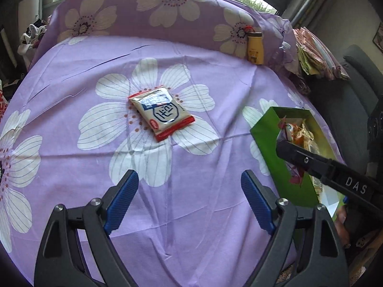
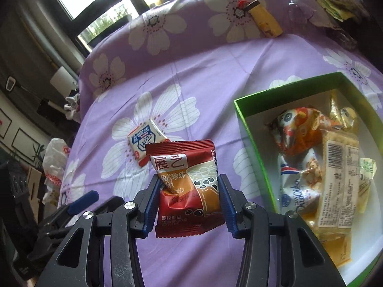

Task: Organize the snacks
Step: 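Carry the red packet with the right tool over the green box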

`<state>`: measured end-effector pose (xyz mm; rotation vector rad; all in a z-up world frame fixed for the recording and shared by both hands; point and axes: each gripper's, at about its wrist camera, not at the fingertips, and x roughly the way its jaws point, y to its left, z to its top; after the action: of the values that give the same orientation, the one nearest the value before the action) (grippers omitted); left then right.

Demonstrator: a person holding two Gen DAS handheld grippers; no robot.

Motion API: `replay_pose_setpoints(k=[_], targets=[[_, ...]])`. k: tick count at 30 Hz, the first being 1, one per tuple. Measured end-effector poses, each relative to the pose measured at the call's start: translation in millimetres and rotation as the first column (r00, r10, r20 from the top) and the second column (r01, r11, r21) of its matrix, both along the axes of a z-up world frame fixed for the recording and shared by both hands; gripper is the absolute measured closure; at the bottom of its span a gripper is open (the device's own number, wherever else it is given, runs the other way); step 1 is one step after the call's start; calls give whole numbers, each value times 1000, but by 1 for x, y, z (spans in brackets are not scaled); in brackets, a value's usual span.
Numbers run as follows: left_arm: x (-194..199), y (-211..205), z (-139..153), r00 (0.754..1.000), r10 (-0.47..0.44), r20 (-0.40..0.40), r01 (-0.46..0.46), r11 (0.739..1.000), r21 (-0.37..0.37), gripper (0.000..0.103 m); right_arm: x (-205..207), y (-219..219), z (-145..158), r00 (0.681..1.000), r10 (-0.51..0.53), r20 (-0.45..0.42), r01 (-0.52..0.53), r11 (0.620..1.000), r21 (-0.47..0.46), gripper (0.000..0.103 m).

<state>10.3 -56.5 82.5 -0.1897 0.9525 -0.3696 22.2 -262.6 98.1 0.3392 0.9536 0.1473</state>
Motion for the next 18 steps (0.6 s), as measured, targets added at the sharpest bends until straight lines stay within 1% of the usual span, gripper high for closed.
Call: replay_pose_setpoints(k=[2, 5, 8, 10, 13, 15, 18], targets=[[-5, -15, 4, 998, -53, 22, 53, 999, -5, 16, -6, -14, 10, 999, -34, 33, 34, 999, 5, 55], [-13, -38, 11, 989, -135, 53, 137, 990, -26, 17, -16, -38, 21, 993, -100, 70, 99, 995, 14, 55], [-18, -61, 15, 978, -193, 74, 196, 980, -27, 17, -24, -63, 28, 980, -172, 101, 171, 985, 18, 55], [-18, -77, 16, 973, -220, 72, 222, 975, -22, 17, -26, -74, 26, 973, -207, 98, 207, 978, 14, 59], [-14, -93, 11, 968, -245, 54, 246, 969, -19, 17, -28, -90, 24, 966, -247, 77, 244, 969, 41, 59], [-11, -99, 0, 966, -258, 20, 258, 966, 4, 18, -30, -95, 24, 972, -224, 68, 218, 973, 78, 59], [-5, -100, -20, 971, -233, -47, 235, 971, 37, 19, -31, -96, 24, 979, -189, 73, 177, 973, 146, 59]])
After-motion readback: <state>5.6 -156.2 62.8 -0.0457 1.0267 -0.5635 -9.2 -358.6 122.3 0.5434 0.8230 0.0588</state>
